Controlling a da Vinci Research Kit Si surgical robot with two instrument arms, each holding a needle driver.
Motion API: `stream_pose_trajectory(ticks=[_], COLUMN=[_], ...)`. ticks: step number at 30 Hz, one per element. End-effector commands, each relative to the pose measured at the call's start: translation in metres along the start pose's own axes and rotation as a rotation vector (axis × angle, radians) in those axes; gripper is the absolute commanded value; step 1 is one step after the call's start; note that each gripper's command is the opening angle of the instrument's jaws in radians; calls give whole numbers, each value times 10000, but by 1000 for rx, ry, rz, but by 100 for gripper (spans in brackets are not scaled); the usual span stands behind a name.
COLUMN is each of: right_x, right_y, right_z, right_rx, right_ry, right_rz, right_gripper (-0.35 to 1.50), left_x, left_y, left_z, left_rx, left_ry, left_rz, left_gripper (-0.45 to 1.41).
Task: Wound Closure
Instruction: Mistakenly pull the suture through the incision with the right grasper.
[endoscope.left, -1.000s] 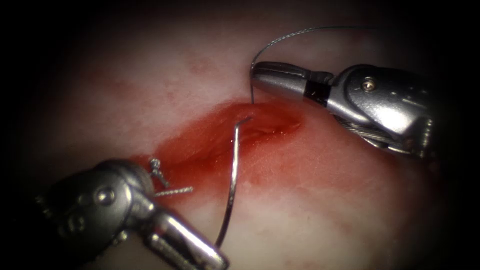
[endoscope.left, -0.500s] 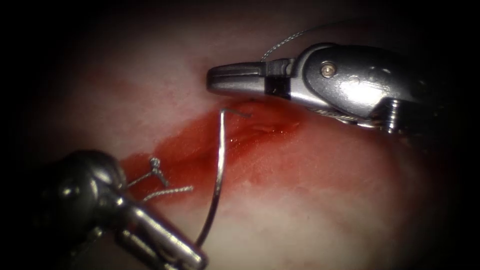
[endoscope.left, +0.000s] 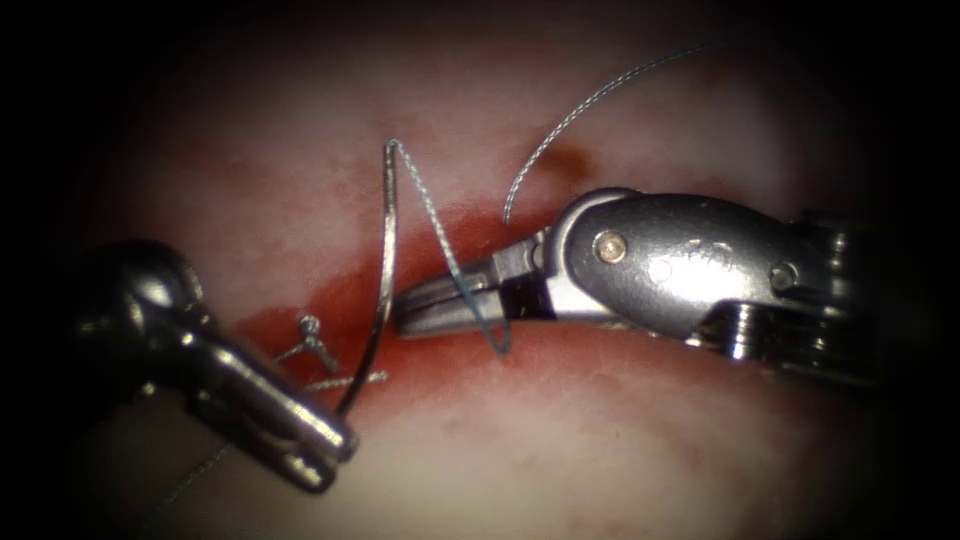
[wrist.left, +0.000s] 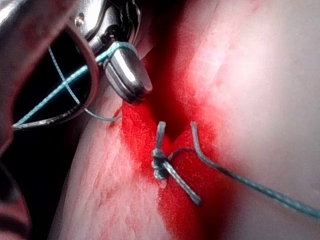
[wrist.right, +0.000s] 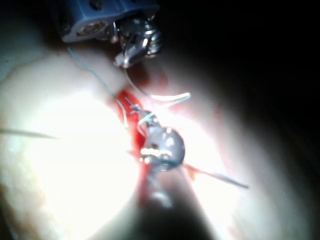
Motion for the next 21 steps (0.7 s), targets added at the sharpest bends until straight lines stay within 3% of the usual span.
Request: stream_pose_trajectory(ticks=[1, 4, 12, 21], right_x=[7, -3, -29, -33], right_y=[3, -11, -42, -73], right_z=[11, 18, 25, 8], right_rx=[1, 30, 109, 164], right_ry=[3, 0, -18, -51], right_rz=[13, 68, 180, 296], right_gripper=[-35, -35, -35, -35], left_x=[-5, -25, -39, -48], left_y=[-9, -6, -12, -16], left_z=[-5, -21, -40, -51], left_rx=[-2, 2, 52, 79], left_ry=[-29, -102, -160, -208], left_rz=[7, 16, 9, 10], left_gripper=[-45, -45, -45, -45])
